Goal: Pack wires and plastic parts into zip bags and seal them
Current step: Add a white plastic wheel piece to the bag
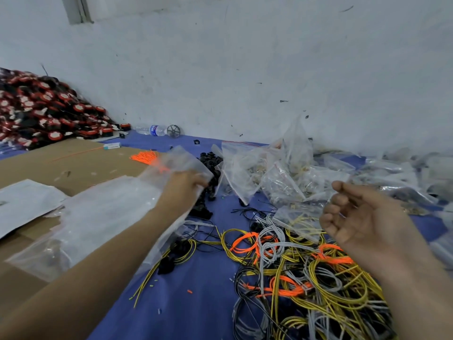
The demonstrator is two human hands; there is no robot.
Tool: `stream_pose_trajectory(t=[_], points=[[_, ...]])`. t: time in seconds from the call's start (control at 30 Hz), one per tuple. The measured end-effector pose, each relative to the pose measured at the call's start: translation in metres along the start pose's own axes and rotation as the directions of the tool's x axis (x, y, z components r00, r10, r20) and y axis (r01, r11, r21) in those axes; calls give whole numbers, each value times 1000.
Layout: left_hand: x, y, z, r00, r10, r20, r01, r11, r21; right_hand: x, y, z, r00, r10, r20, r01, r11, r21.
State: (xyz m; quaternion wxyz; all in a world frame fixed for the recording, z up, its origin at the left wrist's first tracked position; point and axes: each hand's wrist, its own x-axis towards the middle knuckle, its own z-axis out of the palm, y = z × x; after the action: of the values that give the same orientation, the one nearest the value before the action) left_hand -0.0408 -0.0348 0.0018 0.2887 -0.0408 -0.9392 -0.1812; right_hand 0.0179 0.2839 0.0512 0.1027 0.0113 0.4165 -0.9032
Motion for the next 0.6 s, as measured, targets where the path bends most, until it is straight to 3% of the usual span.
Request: stream_pose_trajectory(t=[0.07, 0.13, 0.17, 0.27, 0.43, 0.6], points=[[4, 10, 36, 959, -124, 254, 65, 972, 226, -1, 2, 2, 1000, 8, 11, -8, 1000, -10], [0, 9, 62, 903, -215, 371, 12, 878, 479, -3, 5, 3, 1000, 16, 19, -16, 1000, -9], [-1, 7, 69, 890, -232, 393, -9, 852, 524, -3, 5, 3, 1000, 18, 26, -18, 1000, -12], [4, -4, 69, 863, -250, 439, -27, 845, 534, -4, 9, 6, 999, 28, 40, -27, 999, -31], [19, -16, 47, 756, -197, 624, -163, 867, 471, -7, 16, 14, 997, 51, 61, -48, 998, -38], [22, -18, 40, 677, -142, 722, -310, 834, 456, -11, 18, 16, 996, 63, 66, -61, 998, -35]])
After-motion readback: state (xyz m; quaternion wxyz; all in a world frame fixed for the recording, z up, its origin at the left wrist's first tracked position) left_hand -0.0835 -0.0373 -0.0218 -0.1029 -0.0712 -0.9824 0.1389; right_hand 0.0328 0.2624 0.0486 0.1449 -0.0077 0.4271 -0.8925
